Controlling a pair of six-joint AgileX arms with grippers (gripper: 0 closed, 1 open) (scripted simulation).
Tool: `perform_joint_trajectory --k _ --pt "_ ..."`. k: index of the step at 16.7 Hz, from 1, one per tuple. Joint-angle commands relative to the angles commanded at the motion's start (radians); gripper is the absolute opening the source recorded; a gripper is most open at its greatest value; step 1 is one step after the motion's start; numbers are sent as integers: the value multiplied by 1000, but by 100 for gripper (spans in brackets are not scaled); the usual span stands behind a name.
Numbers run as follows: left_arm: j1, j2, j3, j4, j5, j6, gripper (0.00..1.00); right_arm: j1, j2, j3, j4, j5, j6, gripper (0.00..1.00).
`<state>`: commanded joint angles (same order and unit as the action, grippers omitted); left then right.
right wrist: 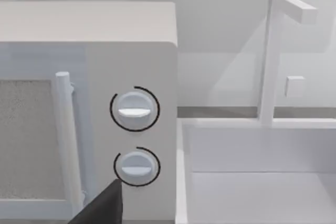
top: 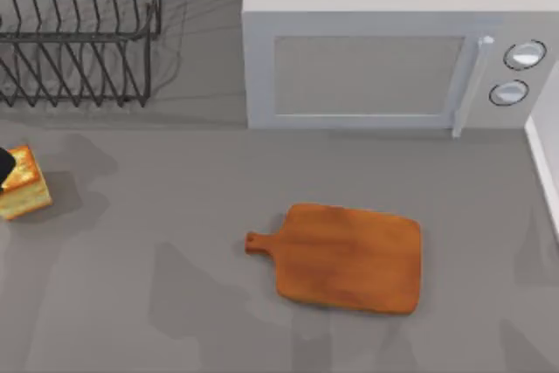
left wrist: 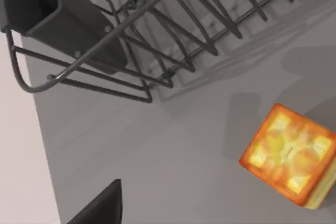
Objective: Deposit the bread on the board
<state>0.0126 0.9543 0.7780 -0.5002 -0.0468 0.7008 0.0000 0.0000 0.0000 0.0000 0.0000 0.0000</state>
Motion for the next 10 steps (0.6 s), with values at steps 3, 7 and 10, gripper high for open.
perform_joint_trajectory --k 3,7,10 --pt "8 310 221 -136 8 157 100 0 0 0 0 0 0 100" --pt "20 702 478 -329 24 335 100 0 0 0 0 0 0 100" --pt "33 909 622 -463 38 424 100 0 0 0 0 0 0 100"
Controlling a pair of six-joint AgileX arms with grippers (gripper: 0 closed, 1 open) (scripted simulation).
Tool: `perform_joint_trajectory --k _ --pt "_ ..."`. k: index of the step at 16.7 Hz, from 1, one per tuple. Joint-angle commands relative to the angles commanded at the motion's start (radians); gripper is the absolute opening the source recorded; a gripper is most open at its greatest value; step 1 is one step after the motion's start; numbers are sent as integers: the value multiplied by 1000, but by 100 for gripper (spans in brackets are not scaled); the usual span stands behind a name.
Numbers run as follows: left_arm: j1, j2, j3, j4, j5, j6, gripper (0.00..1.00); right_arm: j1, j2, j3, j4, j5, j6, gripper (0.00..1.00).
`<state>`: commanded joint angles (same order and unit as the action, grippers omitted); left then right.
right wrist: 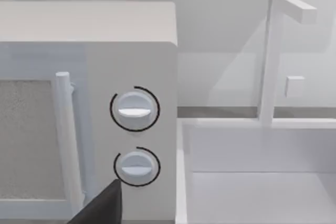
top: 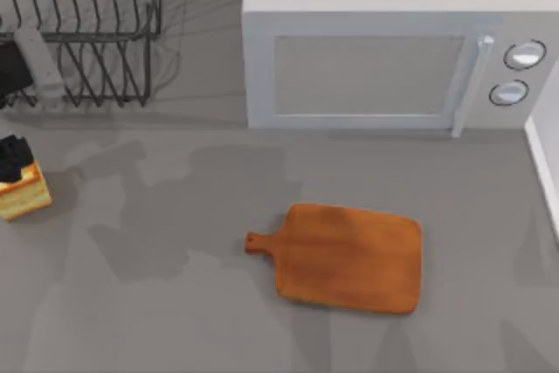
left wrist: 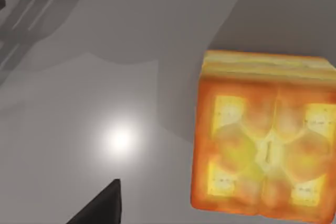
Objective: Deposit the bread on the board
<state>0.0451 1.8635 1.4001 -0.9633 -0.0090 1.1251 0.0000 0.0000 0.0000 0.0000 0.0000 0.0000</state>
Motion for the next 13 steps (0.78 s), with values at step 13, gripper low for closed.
perform_joint_trajectory --k 13 --pt "13 167 63 -42 12 55 100 0 0 0 0 0 0 100"
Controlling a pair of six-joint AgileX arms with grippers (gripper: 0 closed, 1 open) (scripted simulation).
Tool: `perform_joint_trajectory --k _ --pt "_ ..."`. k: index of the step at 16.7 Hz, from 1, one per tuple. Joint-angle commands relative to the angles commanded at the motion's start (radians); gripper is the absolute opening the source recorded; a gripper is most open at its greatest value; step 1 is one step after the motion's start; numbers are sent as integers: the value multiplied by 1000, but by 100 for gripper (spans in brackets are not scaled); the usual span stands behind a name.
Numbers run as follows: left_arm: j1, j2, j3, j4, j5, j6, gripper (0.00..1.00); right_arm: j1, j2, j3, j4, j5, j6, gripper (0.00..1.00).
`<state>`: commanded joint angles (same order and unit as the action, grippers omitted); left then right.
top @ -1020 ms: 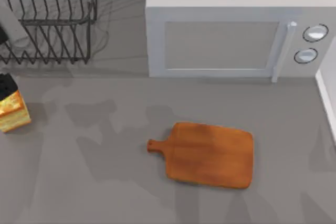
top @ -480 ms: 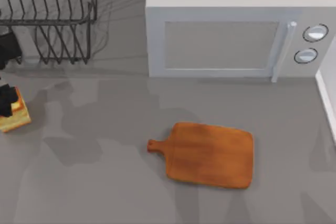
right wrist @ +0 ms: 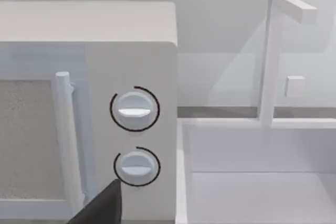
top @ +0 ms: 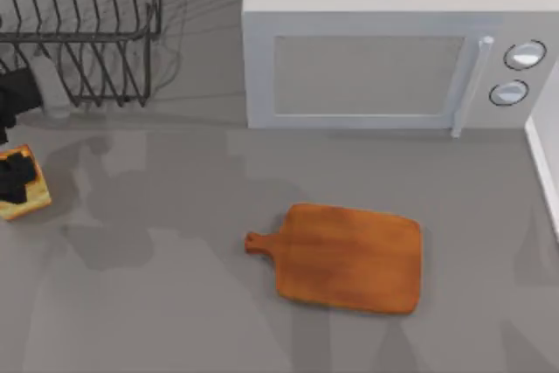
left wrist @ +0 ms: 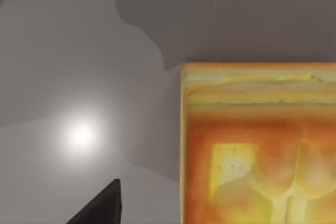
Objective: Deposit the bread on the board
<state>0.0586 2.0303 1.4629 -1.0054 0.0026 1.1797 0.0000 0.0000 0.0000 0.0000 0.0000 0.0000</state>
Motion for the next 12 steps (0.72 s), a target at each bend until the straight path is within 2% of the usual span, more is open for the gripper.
perform_joint_trajectory --k 4,9,12 --pt "2 56 -82 148 0 4 100 0 0 0 0 0 0 100" --pt "3 69 -100 172 0 5 100 0 0 0 0 0 0 100" --pt "3 69 -100 172 0 5 77 0 0 0 0 0 0 100"
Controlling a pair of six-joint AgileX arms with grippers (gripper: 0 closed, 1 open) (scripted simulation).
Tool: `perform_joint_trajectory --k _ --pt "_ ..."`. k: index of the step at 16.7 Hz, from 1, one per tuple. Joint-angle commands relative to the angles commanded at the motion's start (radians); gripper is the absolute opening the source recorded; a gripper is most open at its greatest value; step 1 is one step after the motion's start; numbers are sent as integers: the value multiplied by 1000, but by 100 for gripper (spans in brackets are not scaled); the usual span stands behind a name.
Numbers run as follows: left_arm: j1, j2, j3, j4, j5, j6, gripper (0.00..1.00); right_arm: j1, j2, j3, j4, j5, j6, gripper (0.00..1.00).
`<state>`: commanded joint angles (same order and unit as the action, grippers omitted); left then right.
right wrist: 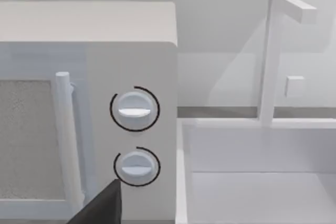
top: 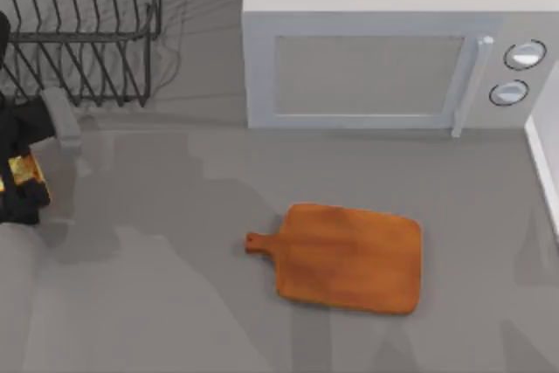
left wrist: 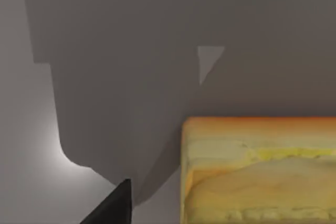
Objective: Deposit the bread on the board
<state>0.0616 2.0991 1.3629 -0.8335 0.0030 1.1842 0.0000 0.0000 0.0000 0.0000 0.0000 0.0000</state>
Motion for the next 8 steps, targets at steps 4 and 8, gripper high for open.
perform_joint_trajectory --k 4,8 --pt "0 0 0 0 0 0 47 0 0 0 0 0 0 100" --pt "0 0 0 0 0 0 17 0 0 0 0 0 0 100"
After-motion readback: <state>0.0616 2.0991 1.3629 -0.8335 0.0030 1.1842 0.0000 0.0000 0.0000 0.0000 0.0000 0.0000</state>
